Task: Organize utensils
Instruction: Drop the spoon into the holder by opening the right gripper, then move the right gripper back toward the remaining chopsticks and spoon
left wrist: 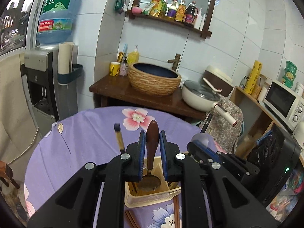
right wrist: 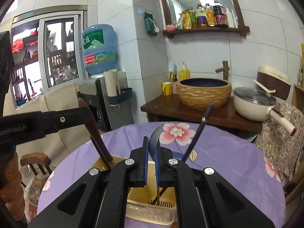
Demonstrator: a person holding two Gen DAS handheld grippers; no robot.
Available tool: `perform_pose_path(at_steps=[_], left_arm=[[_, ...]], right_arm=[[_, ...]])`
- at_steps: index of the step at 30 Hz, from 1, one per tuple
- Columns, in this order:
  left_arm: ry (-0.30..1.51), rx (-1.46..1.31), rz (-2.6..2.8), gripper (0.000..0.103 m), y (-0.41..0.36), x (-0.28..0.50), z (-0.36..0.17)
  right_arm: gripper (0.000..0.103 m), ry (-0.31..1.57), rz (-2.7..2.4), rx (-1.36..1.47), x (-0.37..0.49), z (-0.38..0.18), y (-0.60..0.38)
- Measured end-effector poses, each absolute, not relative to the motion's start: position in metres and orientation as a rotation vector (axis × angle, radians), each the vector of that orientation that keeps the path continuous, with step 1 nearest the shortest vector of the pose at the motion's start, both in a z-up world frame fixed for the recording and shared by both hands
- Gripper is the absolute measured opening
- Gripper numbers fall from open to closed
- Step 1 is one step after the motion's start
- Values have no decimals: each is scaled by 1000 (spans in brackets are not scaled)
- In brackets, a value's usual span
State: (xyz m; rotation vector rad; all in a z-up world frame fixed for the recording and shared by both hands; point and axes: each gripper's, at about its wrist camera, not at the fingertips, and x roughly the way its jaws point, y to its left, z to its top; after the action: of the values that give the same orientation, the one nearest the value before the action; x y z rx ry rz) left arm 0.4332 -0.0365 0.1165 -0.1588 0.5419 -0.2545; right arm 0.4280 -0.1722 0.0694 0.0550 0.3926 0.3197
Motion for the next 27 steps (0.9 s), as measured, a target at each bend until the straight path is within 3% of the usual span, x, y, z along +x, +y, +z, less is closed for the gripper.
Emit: perform_pose_path(at_steps=[15,17,19,22,24,26,27], left_arm=[[621,-129,-242,15,-44,436,65],[603,-135,-249,15,-43,432,66],[577,-124,-241,16,-42,426,71],[538,-117,-242,27,-40,410,80],[506,-132,-247,43,-35,395,86],[477,-152,-242,66,-26,380,89],[464,-159,-235,68,-22,372,89]], right_arm=[[7,434,287,25,422,40,-181],[14,438,296,30,422,40,-183],[34,428,289,32,419,42,-186],[37,398,281,30,410,45,-188],[40,382,277,19,401,48,-189],[49,359,258,-2,387,51,-189],[54,349,251,-16,377,51,-189]])
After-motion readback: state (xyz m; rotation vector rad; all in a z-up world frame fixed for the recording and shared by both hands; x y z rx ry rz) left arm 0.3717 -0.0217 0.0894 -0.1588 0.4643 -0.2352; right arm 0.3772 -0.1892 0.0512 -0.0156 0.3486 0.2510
